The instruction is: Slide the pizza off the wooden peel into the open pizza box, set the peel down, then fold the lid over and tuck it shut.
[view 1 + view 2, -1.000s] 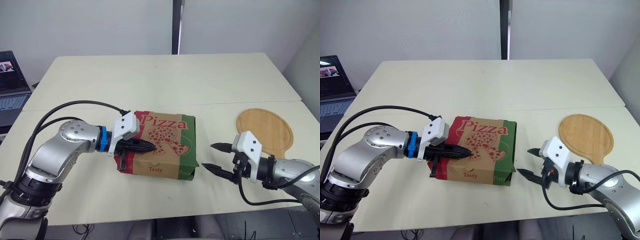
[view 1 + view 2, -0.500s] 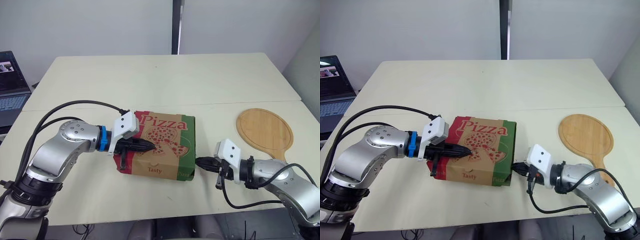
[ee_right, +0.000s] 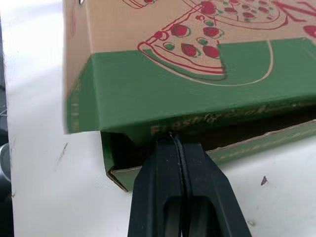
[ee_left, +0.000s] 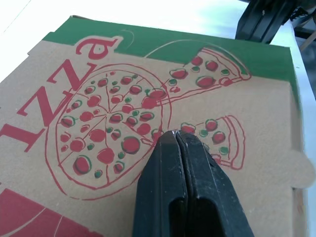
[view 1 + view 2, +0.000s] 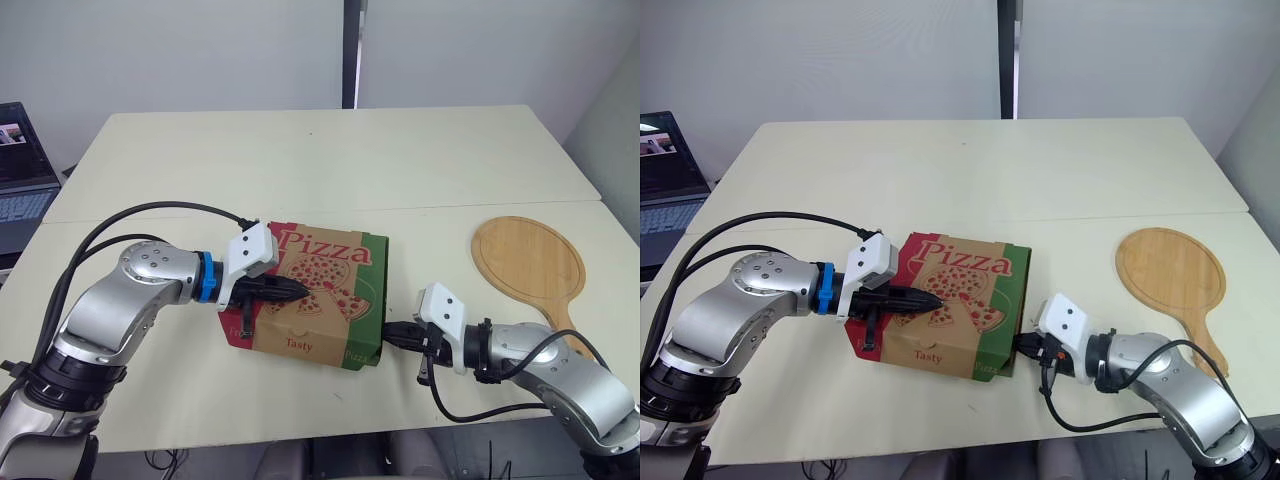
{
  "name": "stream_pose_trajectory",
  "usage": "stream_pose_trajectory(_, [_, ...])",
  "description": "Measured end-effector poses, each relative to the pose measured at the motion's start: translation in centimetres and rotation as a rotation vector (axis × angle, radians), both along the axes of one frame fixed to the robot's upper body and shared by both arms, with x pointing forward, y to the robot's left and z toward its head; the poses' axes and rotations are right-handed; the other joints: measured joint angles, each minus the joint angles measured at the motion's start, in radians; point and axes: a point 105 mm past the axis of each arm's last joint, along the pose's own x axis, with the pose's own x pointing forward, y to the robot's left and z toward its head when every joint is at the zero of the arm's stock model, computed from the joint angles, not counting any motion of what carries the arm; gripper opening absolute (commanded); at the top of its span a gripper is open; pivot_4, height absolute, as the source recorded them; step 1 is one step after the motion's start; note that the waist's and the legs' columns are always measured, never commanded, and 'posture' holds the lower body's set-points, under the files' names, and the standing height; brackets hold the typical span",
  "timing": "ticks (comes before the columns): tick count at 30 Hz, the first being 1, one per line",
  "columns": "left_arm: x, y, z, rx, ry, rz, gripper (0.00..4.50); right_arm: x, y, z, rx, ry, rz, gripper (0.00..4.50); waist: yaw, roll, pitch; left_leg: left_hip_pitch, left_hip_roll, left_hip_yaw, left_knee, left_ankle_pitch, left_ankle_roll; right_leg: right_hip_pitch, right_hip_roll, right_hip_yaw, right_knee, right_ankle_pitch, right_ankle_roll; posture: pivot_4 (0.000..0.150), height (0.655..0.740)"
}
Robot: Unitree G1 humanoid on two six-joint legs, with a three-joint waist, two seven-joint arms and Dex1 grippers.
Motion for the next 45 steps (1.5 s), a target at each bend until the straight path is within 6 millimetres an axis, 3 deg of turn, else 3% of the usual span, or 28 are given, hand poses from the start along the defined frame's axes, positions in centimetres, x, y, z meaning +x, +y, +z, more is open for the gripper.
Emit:
stream_pose_trajectory(4, [0.0,0.0,-0.1,0.002,0.0,0.001,0.0,-0.3,-0.8,0.1,-0.015,-0.011,-0.024,0.03,0.0,0.0,0.0,0.0,0.0,0.0,0.0,0.0,0.0,0.0,0.0,0.0,0.0,0.0,0.0,0.15,0.74])
stream_pose_trajectory(7, [0.0,0.0,-0.1,0.002,0.002,0.001,0.0,-0.4,-2.6,1.3,-0.009,-0.017,-0.066,0.63,0.002,0.0,0.0,0.0,0.0,0.0,0.0,0.0,0.0,0.0,0.0,0.0,0.0,0.0,0.0,0.15,0.74])
stream_pose_trajectory(11, [-0.1,0.0,-0.2,0.002,0.004,0.001,0.0,-0.8,-3.2,3.7,0.035,-0.049,-0.056,2.03,0.002,0.0,0.0,0.0,0.0,0.0,0.0,0.0,0.0,0.001,0.0,0.0,0.0,0.0,0.0,0.15,0.74])
stream_pose_trajectory(16, [-0.1,0.0,-0.2,0.003,0.004,0.001,0.0,-2.3,-1.1,4.1,0.051,-0.042,0.046,3.8,0.0,0.0,0.0,0.0,0.0,0.0,0.0,0.0,0.0,0.001,0.0,0.0,0.0,0.0,0.0,0.15,0.74])
stream_pose_trajectory(25, [0.0,0.0,-0.1,0.0,0.003,-0.002,0.0,-1.6,2.5,2.0,-0.058,-0.169,0.129,3.8,0.0,0.0,0.0,0.0,0.0,0.0,0.0,0.0,0.0,0.0,0.0,0.0,0.0,0.0,0.0,0.15,0.74])
stream_pose_trajectory(31, [-0.1,0.0,-0.1,-0.001,0.004,-0.002,0.0,-0.4,3.0,2.0,-0.064,-0.232,0.111,3.8,0.0,0.0,0.0,0.0,0.0,0.0,0.0,0.0,0.0,0.0,0.0,0.0,0.0,0.0,0.0,0.15,0.74])
stream_pose_trajectory(45, [-0.1,0.0,0.1,-0.004,0.0,-0.007,0.0,0.2,3.1,3.7,-0.032,-0.24,0.092,3.8,0.0,0.0,0.0,0.0,0.0,0.0,0.0,0.0,0.0,0.0,0.0,0.0,0.0,0.0,0.0,0.15,0.74])
